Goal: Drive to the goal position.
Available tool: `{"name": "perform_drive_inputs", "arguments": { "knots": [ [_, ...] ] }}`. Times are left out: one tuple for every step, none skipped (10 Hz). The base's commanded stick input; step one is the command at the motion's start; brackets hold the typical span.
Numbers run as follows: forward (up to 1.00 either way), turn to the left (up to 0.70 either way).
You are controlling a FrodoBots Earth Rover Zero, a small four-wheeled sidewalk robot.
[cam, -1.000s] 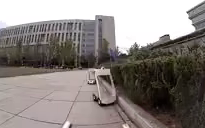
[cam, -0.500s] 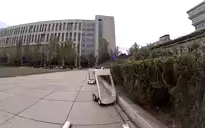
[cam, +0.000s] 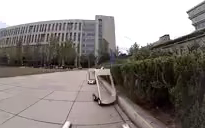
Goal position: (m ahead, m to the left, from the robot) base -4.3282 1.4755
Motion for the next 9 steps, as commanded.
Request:
{"name": "perform_drive_inputs", "arguments": {
  "knots": [
    [0.06, 0.00],
    [0.06, 0.00],
    [0.06, 0.00],
    [0.06, 0.00],
    [0.06, 0.00],
    [0.06, 0.00],
    [0.06, 0.00],
    [0.06, 0.00],
    [0.06, 0.00]
  ]
}}
